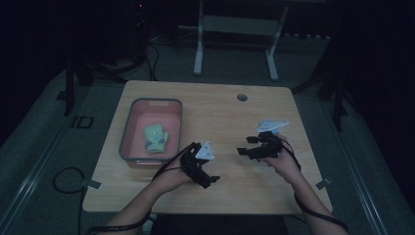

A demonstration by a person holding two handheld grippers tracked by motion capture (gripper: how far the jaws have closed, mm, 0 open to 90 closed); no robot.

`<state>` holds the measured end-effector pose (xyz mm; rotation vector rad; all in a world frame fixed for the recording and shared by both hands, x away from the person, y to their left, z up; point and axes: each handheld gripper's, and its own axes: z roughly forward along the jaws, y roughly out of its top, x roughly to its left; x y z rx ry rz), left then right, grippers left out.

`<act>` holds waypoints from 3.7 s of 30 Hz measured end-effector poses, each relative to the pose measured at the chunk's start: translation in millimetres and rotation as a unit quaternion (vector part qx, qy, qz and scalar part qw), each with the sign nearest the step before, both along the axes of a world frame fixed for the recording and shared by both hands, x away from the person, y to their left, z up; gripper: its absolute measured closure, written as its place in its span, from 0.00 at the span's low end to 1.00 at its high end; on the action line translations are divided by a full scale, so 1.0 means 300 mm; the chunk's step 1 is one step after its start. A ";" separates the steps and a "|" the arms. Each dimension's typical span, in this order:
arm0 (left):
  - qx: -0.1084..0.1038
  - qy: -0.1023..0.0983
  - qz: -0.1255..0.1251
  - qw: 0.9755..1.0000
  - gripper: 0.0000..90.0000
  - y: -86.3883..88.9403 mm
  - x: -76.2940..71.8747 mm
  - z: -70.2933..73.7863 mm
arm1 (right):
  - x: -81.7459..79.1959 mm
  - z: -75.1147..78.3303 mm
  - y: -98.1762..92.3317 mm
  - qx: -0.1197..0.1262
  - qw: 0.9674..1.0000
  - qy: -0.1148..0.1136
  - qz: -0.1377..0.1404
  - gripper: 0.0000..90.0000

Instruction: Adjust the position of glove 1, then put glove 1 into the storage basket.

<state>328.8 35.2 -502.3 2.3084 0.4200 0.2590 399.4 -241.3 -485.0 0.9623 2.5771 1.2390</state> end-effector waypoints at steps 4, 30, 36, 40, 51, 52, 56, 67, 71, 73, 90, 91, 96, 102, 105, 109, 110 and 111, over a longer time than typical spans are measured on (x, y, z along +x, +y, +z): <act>-0.008 -0.002 0.002 1.000 0.02 0.001 -0.018 -0.046 | -0.003 -0.019 -0.047 -0.004 1.000 -0.004 -0.015 0.31; -0.038 -0.022 0.054 0.998 0.02 0.052 -0.075 -0.159 | 0.085 -0.059 -0.320 -0.039 0.993 -0.023 -0.113 0.51; -0.041 -0.020 0.057 0.997 0.02 0.049 -0.078 -0.166 | 0.161 -0.075 -0.347 -0.063 0.982 -0.022 -0.175 0.52; -0.047 -0.019 0.062 0.997 0.02 0.054 -0.075 -0.165 | 0.205 -0.096 -0.344 -0.069 0.977 -0.014 -0.202 0.53; -0.051 -0.023 0.060 0.997 0.02 0.059 -0.076 -0.167 | 0.300 -0.168 -0.318 -0.107 0.977 -0.016 -0.183 0.64; -0.050 -0.023 0.059 0.997 0.02 0.060 -0.077 -0.168 | 0.303 -0.180 -0.315 -0.121 0.976 -0.013 -0.179 0.64; -0.048 -0.024 0.058 0.997 0.02 0.060 -0.078 -0.169 | 0.296 -0.187 -0.315 -0.106 0.975 -0.008 -0.194 0.71; -0.045 -0.033 0.059 0.997 0.02 0.059 -0.083 -0.173 | 0.260 -0.169 -0.295 -0.077 0.965 0.003 -0.249 0.96; -0.044 -0.031 0.058 0.997 0.02 0.058 -0.082 -0.175 | 0.215 -0.112 -0.257 -0.057 0.969 -0.004 -0.241 0.96; -0.042 -0.032 0.059 0.997 0.02 0.057 -0.083 -0.175 | 0.185 -0.078 -0.221 -0.048 0.972 -0.009 -0.230 0.96; -0.046 -0.041 0.058 0.996 0.02 0.062 -0.084 -0.172 | -0.061 -0.001 0.097 0.035 0.973 -0.003 -0.227 0.96; -0.047 -0.041 0.059 0.996 0.02 0.062 -0.084 -0.173 | -0.066 -0.011 0.107 0.036 0.973 0.001 -0.230 0.96; -0.046 -0.040 0.056 0.997 0.02 0.061 -0.084 -0.174 | -0.078 -0.087 0.149 0.043 0.969 0.037 -0.242 0.96; -0.052 -0.039 0.057 0.996 0.02 0.065 -0.085 -0.174 | -0.083 -0.136 0.197 0.061 0.961 0.053 -0.264 0.96; -0.052 -0.038 0.057 0.996 0.02 0.068 -0.084 -0.174 | -0.087 -0.143 0.211 0.077 0.957 0.056 -0.275 0.96; -0.052 -0.039 0.054 0.996 0.02 0.070 -0.087 -0.172 | -0.091 -0.160 0.238 0.071 0.954 0.053 -0.286 0.95; -0.052 -0.039 0.053 0.996 0.02 0.069 -0.088 -0.173 | -0.093 -0.167 0.242 0.067 0.954 0.052 -0.288 0.95; -0.052 -0.039 0.052 0.997 0.02 0.068 -0.088 -0.174 | -0.092 -0.177 0.246 0.063 0.954 0.054 -0.287 0.94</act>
